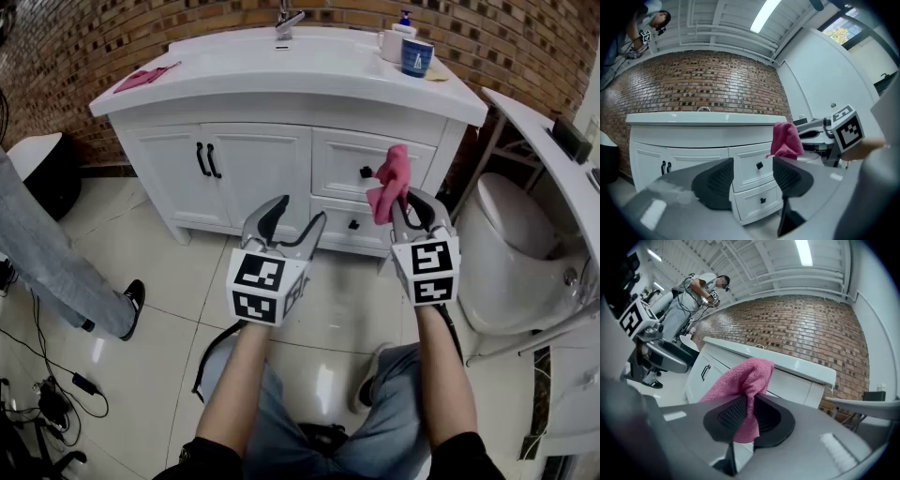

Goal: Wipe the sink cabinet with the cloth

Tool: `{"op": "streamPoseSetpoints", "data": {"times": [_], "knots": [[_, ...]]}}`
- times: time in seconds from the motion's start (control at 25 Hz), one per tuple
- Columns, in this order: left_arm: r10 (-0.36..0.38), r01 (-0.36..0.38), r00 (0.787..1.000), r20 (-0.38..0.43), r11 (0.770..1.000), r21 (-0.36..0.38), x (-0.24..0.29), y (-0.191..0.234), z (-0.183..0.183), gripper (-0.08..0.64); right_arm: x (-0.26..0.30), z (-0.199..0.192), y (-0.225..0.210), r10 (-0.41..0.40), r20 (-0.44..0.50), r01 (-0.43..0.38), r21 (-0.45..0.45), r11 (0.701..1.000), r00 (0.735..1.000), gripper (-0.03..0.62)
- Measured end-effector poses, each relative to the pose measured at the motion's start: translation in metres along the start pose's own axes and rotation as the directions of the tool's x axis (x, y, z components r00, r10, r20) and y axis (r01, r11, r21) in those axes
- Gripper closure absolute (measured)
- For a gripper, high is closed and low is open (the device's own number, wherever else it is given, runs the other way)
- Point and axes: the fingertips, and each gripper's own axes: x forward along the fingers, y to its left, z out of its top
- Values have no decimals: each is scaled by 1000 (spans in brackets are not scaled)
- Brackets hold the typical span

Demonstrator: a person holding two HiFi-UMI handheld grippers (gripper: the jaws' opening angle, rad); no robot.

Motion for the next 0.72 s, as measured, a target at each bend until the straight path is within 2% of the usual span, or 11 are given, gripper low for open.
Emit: {"op": "streamPoseSetpoints", "data": {"times": [0.16, 0.32, 0.48, 0.72], "knots": [[-26, 26, 1000, 17, 1000, 11, 26, 11, 5, 281, 35, 13, -5, -24, 40, 28, -94, 995, 999, 548], [-24, 22, 999, 44, 999, 26, 52, 25, 13, 275, 66, 14, -2, -27, 56, 36, -158, 987, 998, 549], [-7, 6, 998, 68, 1000, 8, 73, 40, 11, 275, 94, 13, 2, -13, 78, 30, -221, 975, 997, 551], [13, -11, 998, 61, 1000, -21, 95, 73, -8, 275, 137, 32, 16, 30, 149, 20, -327, 945, 988, 557]]}}
